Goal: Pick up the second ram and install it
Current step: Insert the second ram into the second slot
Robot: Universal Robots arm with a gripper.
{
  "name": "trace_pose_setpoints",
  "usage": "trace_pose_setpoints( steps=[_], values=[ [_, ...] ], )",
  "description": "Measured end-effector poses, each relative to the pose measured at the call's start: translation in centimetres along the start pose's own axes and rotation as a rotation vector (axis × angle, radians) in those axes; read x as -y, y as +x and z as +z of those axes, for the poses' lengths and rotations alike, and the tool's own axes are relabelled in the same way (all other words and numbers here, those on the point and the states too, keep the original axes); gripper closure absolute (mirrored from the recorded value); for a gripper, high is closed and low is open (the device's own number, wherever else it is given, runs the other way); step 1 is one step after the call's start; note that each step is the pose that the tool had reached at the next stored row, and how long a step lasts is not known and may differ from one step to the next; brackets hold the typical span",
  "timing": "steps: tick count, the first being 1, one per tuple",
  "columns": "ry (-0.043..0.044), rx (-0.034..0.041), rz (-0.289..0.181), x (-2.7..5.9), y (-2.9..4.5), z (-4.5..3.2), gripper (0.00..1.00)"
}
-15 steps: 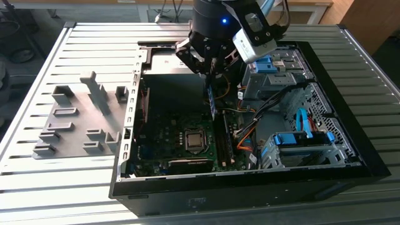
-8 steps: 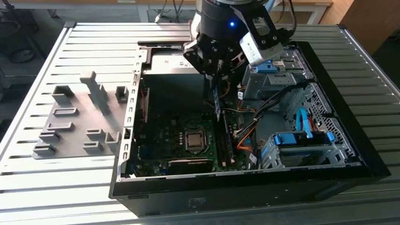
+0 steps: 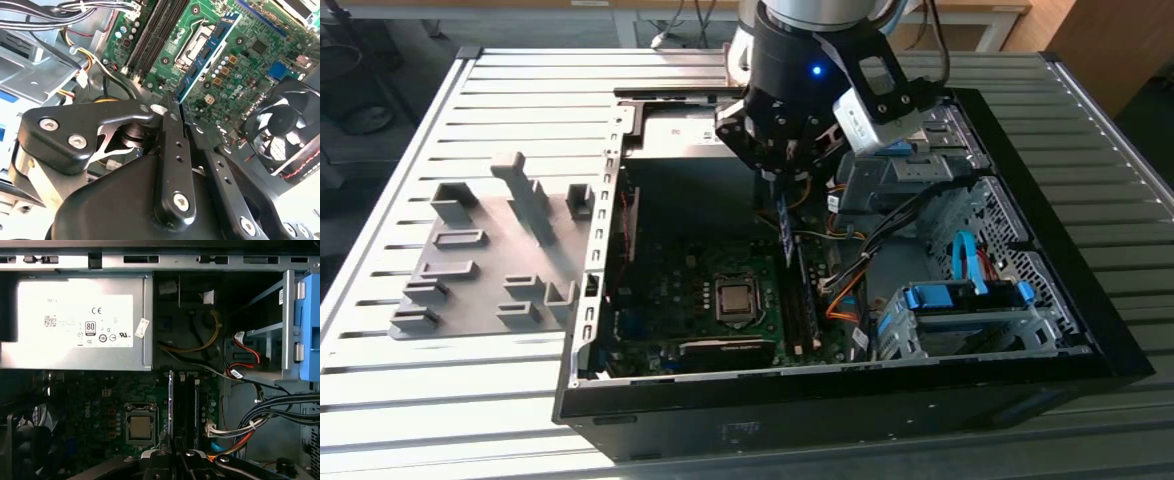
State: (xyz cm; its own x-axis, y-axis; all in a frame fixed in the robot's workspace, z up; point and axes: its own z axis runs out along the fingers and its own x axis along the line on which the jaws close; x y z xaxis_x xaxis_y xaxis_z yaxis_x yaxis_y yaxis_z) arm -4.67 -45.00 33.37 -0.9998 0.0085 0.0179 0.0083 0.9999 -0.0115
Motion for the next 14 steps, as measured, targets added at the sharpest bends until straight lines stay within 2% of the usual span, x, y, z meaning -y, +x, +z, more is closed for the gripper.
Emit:
trace_pose_setpoints(
  steps=[1,3,4,7,11,14],
  values=[
    [0.0002,0.0061,-0.001,0.05,0.00,0.03,0.86],
    [-0.0001,0.0264,-0.002,0.09,0.00,0.07,0.86],
    [-0.0010,0.0328,-0.002,0.10,0.00,0.13,0.86],
    [-0.0046,0.0342,-0.002,0.21,-0.01,0.54,0.86],
    [-0.0049,0.0339,-0.001,0.44,-0.02,1.25,0.86],
    [-0.0049,0.0331,-0.001,0.48,-0.06,1.49,0.86]
  ],
)
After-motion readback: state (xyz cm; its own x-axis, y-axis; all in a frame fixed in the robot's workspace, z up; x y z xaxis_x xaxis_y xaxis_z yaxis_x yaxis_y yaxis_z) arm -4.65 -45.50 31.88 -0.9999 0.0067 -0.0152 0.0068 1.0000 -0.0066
